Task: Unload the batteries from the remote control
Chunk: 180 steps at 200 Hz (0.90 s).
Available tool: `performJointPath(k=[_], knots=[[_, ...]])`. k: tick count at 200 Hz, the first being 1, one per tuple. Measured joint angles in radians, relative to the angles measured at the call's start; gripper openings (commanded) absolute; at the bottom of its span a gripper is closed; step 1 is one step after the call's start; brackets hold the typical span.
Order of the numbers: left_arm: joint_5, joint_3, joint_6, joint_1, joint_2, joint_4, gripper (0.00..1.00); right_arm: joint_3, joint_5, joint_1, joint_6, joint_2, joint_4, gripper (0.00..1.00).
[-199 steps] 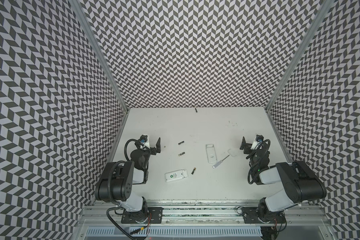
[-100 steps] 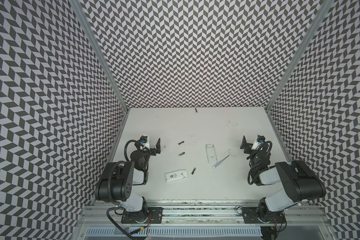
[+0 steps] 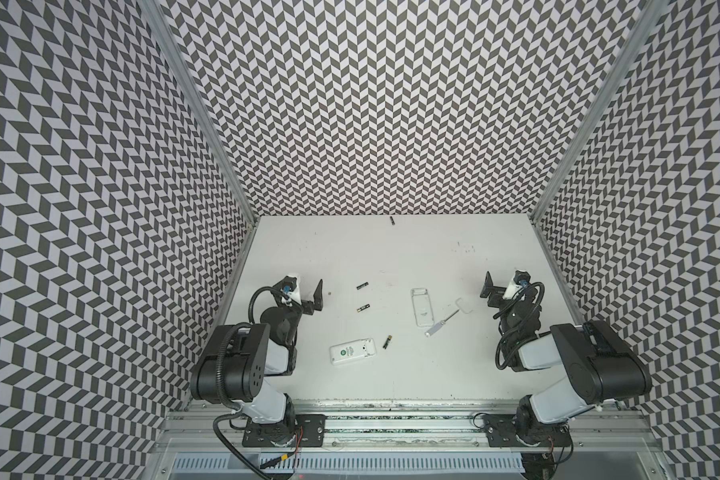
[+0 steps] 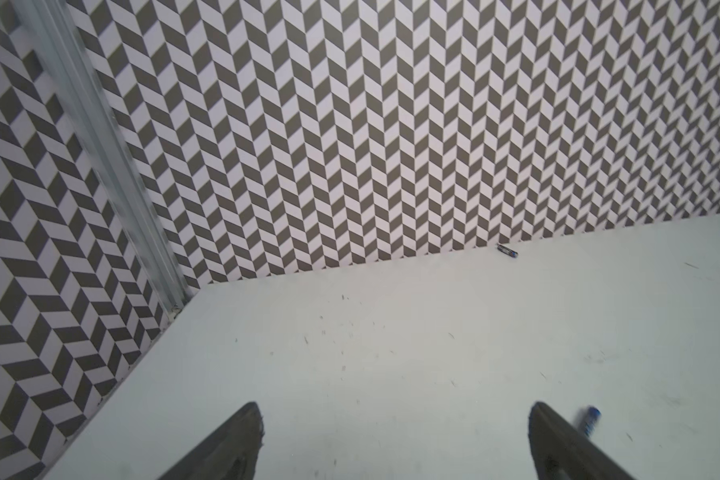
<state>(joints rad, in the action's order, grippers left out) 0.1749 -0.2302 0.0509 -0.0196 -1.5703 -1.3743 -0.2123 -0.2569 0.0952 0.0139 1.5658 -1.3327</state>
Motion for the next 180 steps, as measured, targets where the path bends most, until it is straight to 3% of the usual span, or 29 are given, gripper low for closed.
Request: performJointPath(k=[66, 118, 180], knots=[[-0.114, -0.016, -0.016, 0.019, 0.004, 0.085, 1.0, 0.0, 0.0, 0.0, 0.0, 0.0, 0.0, 1.0], [0.039, 0.176, 0.048, 0.026, 0.009, -0.129, 1.0, 0.0, 0.0, 0.0, 0.0, 0.0, 0.0, 0.99], [-0.137, -0.027, -0.012, 0.027, 0.009, 0.041, 1.0, 0.0, 0.0, 0.0, 0.0, 0.0, 0.0, 0.99]])
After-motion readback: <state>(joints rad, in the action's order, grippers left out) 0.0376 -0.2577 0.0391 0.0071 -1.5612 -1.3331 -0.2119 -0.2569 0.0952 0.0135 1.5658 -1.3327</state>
